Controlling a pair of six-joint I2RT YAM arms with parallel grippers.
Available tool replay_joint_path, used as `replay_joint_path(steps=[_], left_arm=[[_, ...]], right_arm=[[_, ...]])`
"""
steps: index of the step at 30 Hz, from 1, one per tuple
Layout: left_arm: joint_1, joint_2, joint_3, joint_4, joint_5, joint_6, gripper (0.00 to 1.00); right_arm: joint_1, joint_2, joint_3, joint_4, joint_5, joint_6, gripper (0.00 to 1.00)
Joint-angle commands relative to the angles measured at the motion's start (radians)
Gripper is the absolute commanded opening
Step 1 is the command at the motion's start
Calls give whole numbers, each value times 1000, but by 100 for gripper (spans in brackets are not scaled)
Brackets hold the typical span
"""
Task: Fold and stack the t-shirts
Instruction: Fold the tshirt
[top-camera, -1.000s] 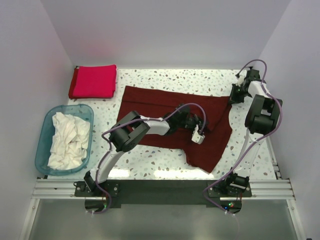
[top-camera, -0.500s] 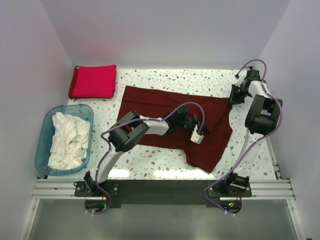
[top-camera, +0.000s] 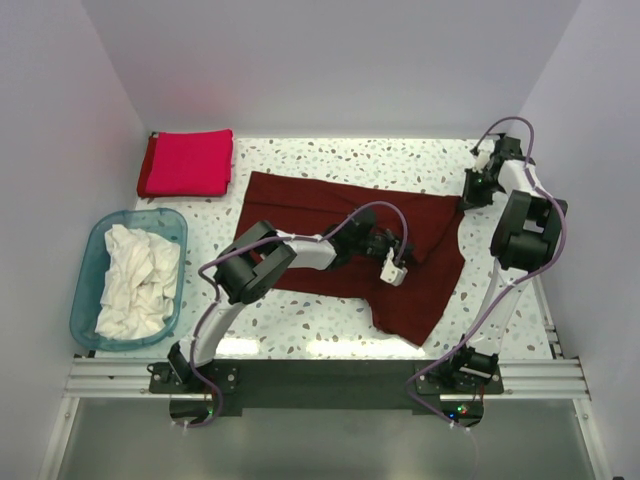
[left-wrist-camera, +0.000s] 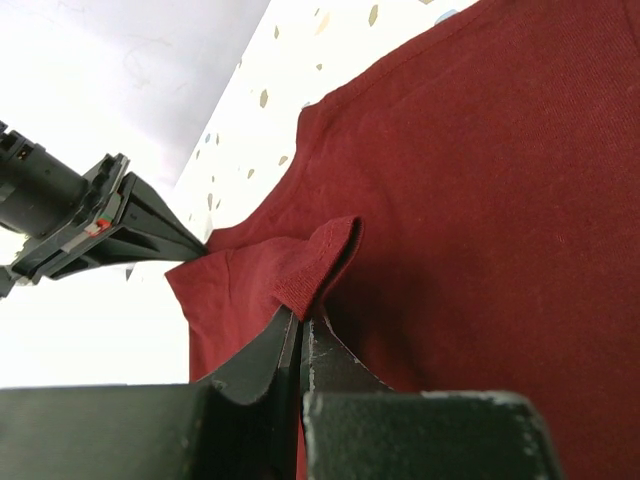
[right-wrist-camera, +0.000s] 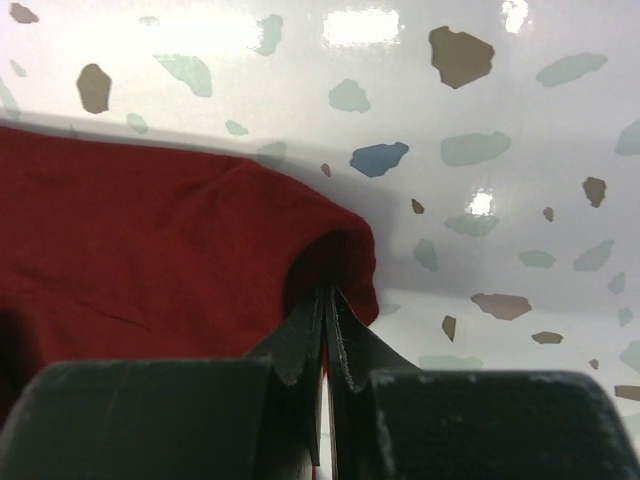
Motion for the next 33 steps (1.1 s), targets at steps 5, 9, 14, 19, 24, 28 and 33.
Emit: replay_joint_path(steps=[5,9,14,19,24,28,33], left_arm=[[0,-62,-6,48,71,-27,0],[-2,-62,-9,12,91,-21,0],[-3,-62,-23,-32,104,15,0],[-2,-52,-18,-104,105,74,0],[-3,-60,-24,-150,107,121,10],[0,-118,-30,-179,172,95,31],[36,-244,-17,-215,254,-154,40]], right_arm=[[-3,12,59,22,66,2,0],[-3,16,57,36,99,-1,0],[-3,13,51,44,115,-16,0],[-5,22,53,42,121,-16,0],[-3,31,66,32,126,-18,0],[-5,13,83,29,118,-35,0],[-3,-22,164,-13,83,-91,4]])
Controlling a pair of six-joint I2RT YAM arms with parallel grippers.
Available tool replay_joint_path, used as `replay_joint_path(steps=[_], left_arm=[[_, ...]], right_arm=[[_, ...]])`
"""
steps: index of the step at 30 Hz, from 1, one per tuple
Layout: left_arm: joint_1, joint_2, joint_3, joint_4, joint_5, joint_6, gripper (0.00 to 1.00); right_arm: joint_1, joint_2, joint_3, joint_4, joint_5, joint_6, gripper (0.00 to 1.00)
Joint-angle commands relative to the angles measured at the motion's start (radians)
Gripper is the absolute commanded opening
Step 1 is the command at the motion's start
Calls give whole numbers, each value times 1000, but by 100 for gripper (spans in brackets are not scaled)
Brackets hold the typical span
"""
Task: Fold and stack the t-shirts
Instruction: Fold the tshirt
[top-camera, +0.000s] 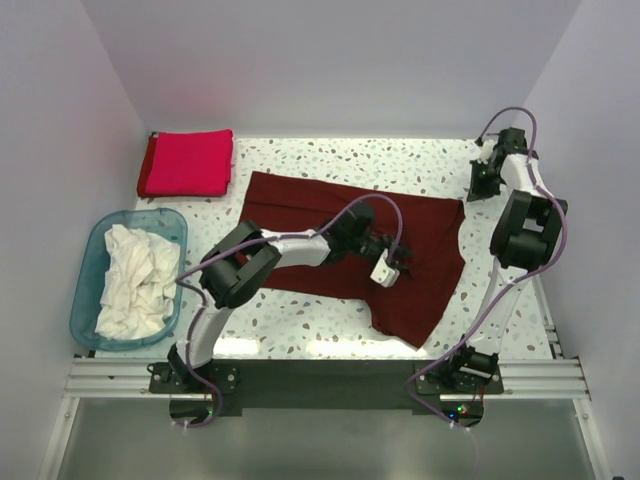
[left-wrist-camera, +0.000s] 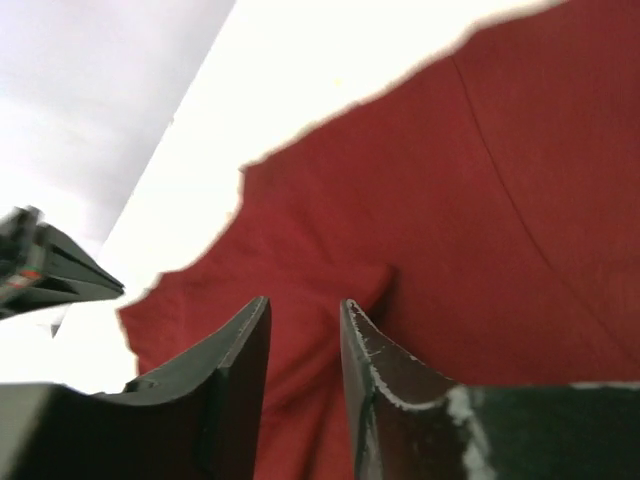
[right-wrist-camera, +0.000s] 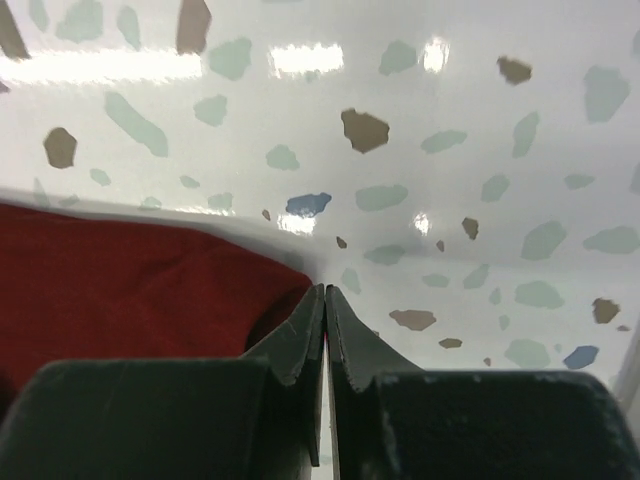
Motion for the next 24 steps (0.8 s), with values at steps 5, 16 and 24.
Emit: replay_joint_path(steps=[5,16,24], left_arm=[[142,-72,250,-83,131,-455,48],[203,244,573,-105,164,-598,59],[203,331,596,-68,169,-646,59]], right_arm=[[-2,-105,93,-36,-104,-84,9],[58,-105,5,-57,-221,-36,12],[63,-33,-13,-54,-145,-39,11]])
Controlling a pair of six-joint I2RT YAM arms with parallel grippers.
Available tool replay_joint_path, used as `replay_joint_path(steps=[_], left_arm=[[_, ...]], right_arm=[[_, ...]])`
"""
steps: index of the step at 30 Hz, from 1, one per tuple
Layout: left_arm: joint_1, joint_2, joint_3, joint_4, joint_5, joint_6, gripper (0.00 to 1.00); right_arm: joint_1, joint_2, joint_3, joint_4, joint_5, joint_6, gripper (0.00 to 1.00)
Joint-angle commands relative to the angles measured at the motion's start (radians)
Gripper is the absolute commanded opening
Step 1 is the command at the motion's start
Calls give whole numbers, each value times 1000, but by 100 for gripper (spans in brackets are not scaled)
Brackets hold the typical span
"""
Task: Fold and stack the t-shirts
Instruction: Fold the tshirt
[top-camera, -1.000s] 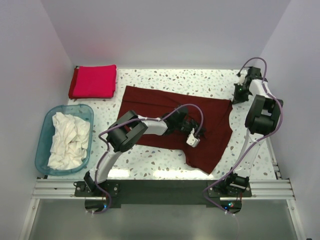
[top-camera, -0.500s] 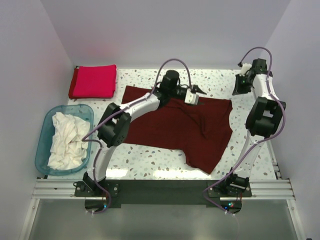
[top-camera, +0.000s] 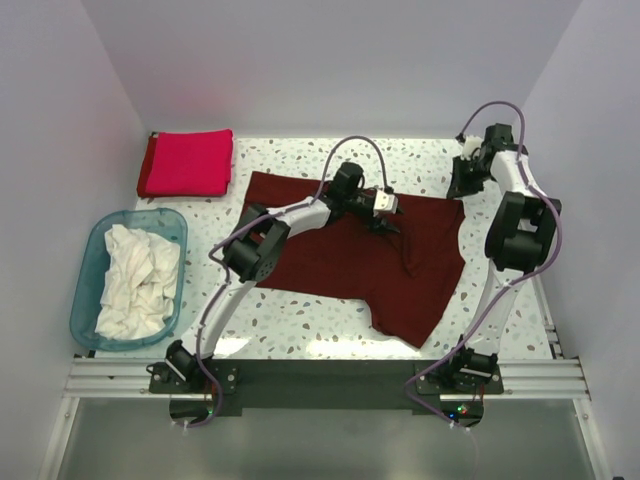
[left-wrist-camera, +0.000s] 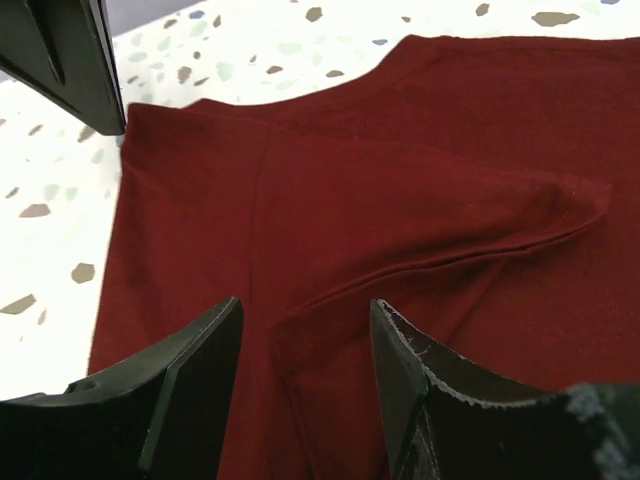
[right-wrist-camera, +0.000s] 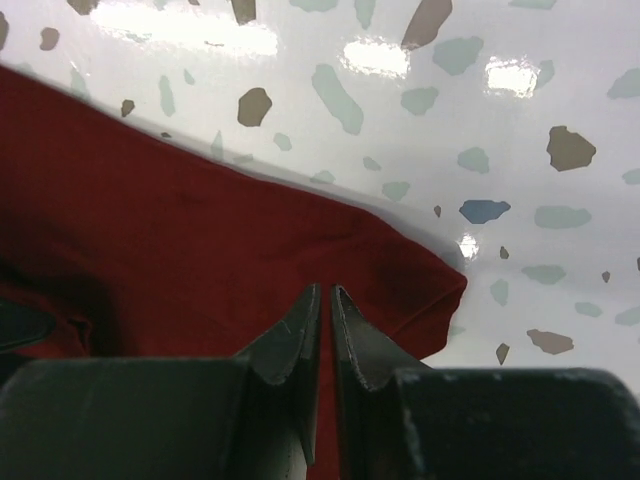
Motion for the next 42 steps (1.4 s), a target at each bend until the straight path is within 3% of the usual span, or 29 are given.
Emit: replay_joint_path(steps=[1,16,25,33,42], left_arm=[[0,-1,59,35,38,-44,59],[4,57,152,29,47,-190,53],[16,116,220,86,32,-447,53],[49,172,234,250,5,-829,52],[50,166,201,278,29,-845,49]], right_arm=[[-6,20,-15,5,31,5,11],[-7,27,-9,6,54,-4,11],[-7,32,2,5,54,-4,11],[-7,38,6,6,63,-4,11],[-7,52,15,5,74,-1,11]])
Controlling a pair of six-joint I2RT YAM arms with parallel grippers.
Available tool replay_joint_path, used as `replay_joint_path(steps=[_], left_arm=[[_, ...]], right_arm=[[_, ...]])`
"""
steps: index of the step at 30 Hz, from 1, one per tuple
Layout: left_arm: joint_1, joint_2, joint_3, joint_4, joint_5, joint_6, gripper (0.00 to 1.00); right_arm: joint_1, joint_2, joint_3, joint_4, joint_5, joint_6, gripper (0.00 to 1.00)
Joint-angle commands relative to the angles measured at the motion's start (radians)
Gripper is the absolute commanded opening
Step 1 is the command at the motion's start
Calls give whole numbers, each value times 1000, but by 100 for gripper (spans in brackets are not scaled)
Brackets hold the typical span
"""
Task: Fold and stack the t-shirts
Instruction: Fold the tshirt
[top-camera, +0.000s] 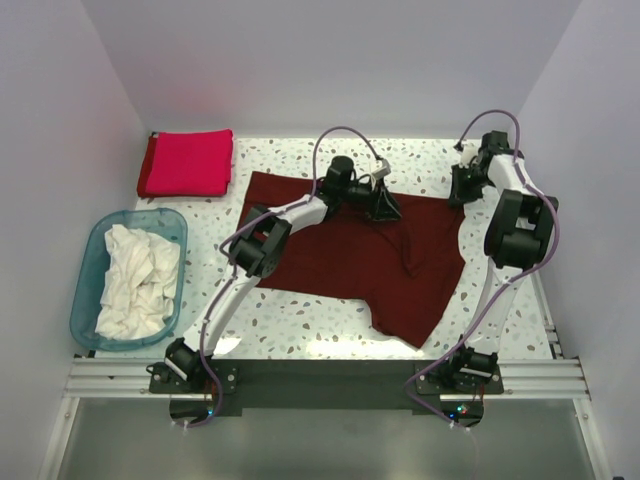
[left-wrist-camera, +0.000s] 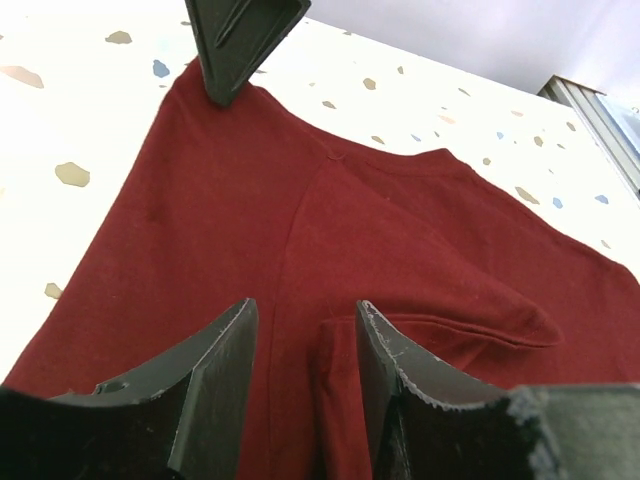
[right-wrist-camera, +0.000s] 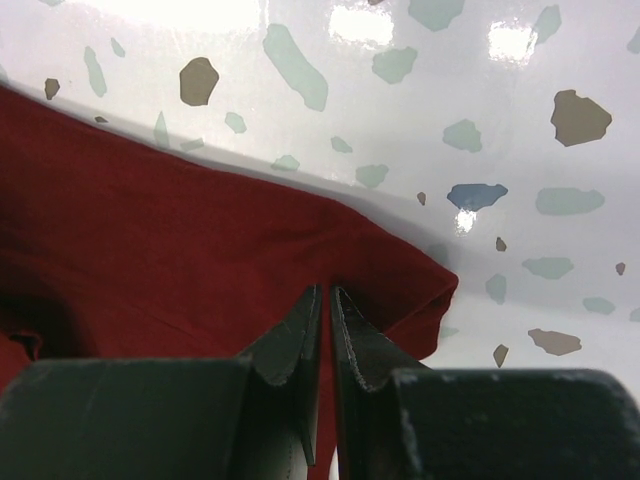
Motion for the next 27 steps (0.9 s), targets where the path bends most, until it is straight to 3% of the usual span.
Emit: replay_joint_path(steps=[1,27], left_arm=[[-3,-13,7,56,17,-39,49],[-7,26,27,1,-7,-132,46]], right_arm=[[-3,14,44,4,22,0,11],[-3,41,67,3,42,8,10]])
